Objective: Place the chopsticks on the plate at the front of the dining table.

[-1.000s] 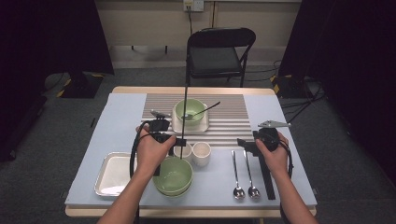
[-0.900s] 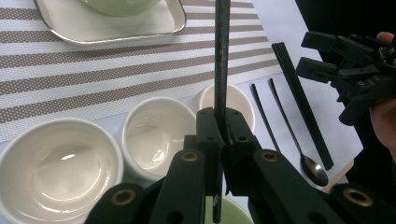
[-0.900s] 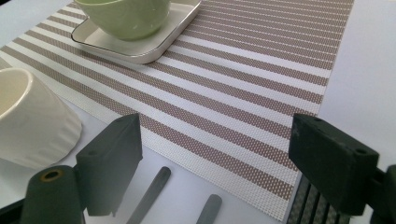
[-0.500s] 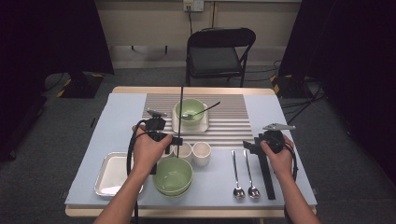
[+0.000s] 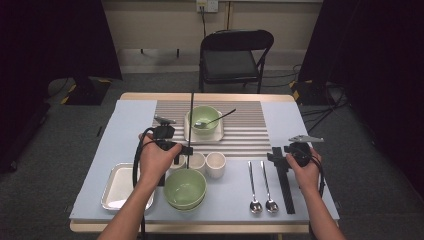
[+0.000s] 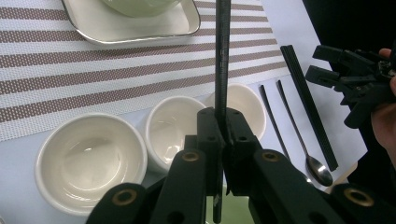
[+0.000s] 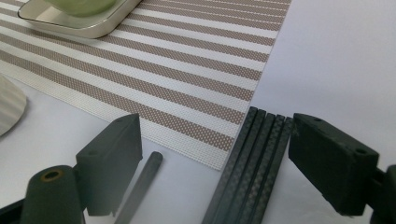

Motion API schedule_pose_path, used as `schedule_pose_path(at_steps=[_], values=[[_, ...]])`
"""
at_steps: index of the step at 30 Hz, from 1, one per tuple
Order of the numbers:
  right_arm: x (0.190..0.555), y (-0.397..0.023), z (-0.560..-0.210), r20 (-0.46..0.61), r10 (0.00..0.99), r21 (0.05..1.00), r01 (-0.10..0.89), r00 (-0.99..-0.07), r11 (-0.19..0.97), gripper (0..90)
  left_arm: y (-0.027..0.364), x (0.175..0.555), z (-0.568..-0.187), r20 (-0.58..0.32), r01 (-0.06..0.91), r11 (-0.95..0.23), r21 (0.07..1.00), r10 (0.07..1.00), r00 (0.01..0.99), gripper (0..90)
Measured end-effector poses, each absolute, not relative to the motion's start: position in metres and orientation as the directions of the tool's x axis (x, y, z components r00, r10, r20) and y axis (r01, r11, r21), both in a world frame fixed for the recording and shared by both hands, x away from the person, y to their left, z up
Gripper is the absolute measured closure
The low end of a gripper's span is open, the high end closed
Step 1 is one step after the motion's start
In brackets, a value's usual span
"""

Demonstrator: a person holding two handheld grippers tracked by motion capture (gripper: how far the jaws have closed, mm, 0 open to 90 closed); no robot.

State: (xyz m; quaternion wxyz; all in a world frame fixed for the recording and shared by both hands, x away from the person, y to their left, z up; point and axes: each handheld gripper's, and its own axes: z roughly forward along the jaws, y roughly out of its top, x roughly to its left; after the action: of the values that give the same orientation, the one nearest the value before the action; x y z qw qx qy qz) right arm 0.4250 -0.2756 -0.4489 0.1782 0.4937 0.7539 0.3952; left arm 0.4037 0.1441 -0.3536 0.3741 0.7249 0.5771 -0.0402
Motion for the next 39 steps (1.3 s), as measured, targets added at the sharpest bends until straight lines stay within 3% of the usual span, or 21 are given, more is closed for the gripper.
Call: schedule_pose_path(at_steps=[39], values=[[0.415,-0.312,-0.470,0.117,0.918,0.751,0.638,-0.378,0.167,16.2,0.165,0.407,-0.352,-0.462,0.866,-0.034,0.499,0.835,0.299,86.8]])
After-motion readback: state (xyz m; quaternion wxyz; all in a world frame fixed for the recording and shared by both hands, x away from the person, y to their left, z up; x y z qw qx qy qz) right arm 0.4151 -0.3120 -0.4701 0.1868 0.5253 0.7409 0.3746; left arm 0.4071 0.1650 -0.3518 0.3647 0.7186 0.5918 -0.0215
